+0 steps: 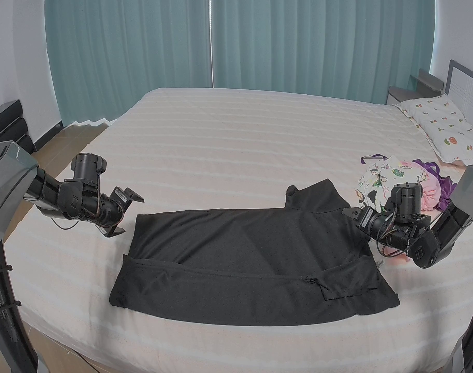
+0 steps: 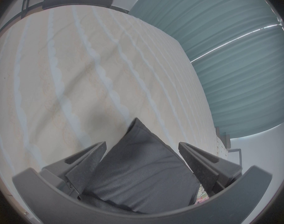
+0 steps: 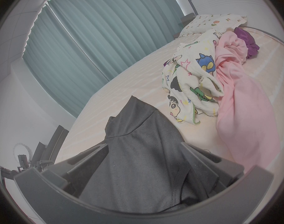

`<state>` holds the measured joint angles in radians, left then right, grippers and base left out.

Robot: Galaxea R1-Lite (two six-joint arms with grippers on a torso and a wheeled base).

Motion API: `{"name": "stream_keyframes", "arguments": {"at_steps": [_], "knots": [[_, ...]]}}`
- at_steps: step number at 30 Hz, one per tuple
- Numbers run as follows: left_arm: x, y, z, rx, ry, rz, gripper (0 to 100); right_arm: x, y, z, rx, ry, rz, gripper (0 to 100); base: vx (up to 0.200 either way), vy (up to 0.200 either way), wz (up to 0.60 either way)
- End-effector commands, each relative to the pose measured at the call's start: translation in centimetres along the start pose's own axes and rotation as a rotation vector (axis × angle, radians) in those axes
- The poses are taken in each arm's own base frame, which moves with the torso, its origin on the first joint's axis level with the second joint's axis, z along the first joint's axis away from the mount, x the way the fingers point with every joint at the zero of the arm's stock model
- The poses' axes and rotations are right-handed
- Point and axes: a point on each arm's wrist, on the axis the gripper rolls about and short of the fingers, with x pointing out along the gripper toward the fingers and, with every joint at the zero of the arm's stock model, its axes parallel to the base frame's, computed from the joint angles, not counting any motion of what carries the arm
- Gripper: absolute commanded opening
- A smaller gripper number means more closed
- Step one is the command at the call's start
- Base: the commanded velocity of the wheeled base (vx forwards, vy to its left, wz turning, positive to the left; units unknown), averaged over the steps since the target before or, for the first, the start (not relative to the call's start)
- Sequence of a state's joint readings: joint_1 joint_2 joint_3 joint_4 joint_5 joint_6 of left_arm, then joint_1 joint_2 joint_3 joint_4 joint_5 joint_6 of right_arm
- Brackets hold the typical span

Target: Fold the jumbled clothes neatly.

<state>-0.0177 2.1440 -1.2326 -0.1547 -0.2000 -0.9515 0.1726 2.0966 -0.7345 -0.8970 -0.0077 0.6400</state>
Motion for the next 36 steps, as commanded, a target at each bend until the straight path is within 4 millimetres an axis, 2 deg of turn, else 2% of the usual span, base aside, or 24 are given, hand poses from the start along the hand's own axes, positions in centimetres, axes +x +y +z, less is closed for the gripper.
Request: {"name": "stream_keyframes", "arguments": {"at_steps": [1, 8, 15, 19, 24, 29, 36], "knots": [[-0.2, -0.3, 0.0, -0.001, -0.003, -0.009, 100, 0.0, 0.0, 0.1, 0.002, -0.006, 0.003, 100, 0.0, 0.0, 0.0], [0.1, -0.9, 0.4, 0.007, -0.013, -0.029, 100, 0.4, 0.2, 0.2, 0.001, -0.011, 0.009, 100, 0.0, 0.0, 0.0], [2.0, -1.3, 1.2, 0.015, -0.025, -0.041, 100, 1.2, 0.1, 0.1, -0.002, -0.008, 0.008, 100, 0.0, 0.0, 0.0], [2.8, -1.5, 1.1, 0.022, -0.021, -0.045, 100, 2.4, 0.5, 0.6, -0.005, -0.025, 0.021, 100, 0.0, 0.0, 0.0], [3.8, -1.2, 1.0, 0.025, -0.013, -0.033, 100, 5.0, 1.0, 1.7, -0.047, -0.014, 0.004, 100, 0.0, 0.0, 0.0], [4.8, -0.4, 0.7, 0.109, -0.015, 0.002, 100, 7.2, 1.4, 2.4, -0.061, -0.005, -0.007, 100, 0.0, 0.0, 0.0], [5.0, -0.3, 0.7, 0.162, -0.034, 0.016, 100, 9.1, 0.1, 3.1, -0.131, -0.017, -0.032, 100, 0.0, 0.0, 0.0]]}}
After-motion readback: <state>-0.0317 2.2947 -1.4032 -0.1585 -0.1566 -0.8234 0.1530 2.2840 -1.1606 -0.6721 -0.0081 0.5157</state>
